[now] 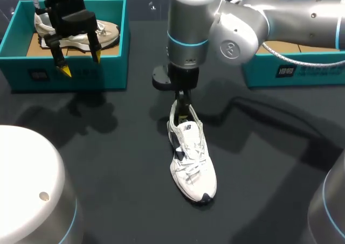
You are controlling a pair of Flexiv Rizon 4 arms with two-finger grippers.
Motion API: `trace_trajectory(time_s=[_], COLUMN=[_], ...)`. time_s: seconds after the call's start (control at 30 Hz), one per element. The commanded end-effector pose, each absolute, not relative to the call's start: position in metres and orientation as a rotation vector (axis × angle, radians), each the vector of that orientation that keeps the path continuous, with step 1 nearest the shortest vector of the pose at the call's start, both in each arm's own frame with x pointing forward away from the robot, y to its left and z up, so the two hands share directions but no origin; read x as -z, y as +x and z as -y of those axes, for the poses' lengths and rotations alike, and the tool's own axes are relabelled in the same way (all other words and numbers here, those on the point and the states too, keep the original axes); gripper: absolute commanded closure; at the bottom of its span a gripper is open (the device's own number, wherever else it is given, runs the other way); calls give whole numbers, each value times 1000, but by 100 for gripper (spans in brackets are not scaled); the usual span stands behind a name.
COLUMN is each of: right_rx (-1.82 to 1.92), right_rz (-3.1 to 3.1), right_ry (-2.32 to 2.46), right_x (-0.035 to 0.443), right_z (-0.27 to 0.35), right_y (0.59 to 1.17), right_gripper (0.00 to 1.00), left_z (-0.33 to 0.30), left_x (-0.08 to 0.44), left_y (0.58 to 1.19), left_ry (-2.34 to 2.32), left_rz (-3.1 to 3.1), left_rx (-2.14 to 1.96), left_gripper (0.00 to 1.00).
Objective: Take the shoe out of the shoebox, open the shoe tongue, remove and reinsert the insole, then place the shoe into the shoebox
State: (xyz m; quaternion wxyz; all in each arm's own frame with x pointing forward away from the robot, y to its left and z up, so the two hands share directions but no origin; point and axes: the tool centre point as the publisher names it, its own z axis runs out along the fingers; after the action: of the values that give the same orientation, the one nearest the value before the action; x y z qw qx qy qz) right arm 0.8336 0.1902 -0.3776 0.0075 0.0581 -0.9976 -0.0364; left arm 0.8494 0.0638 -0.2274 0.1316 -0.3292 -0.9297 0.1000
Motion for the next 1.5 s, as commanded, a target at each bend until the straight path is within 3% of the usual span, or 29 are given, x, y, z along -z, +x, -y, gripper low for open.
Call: trace_trajectory(time_s=[0.03, 0.2, 0.23, 0.3, 0.37, 0.4, 0.7, 1.13, 1.5], right_rx=[126, 132, 134, 138, 142, 144, 153, 54, 54], right_rz=[3109, 3101, 3098, 3095, 3093, 3093, 3126, 3194, 3194], right_ry=[183, 181, 179, 176, 174, 173, 166, 64, 64], right_x=[386, 389, 390, 391, 392, 393, 369, 256, 256], right_z=[-192, -191, -190, -190, -190, -190, -182, -144, -144], right_y=[835, 834, 833, 832, 831, 830, 822, 841, 841], right_gripper=[34, 41, 50, 58, 76, 100, 100, 100, 100], left_z=[-64, -64, -64, -64, -64, -64, -64, -64, -64], left_x=[227, 227, 227, 227, 227, 227, 227, 227, 227], left_y=[850, 850, 850, 850, 850, 850, 850, 850, 850], left_ry=[-956, -956, -956, -956, -956, -956, -956, -956, -956], left_rz=[2697, 2697, 2697, 2697, 2697, 2697, 2697, 2697, 2697], left_rx=[-287, -287, -287, -287, -287, -287, -287, -287, -287], left_gripper=[0, 0, 0, 0, 0, 0, 0, 0, 0])
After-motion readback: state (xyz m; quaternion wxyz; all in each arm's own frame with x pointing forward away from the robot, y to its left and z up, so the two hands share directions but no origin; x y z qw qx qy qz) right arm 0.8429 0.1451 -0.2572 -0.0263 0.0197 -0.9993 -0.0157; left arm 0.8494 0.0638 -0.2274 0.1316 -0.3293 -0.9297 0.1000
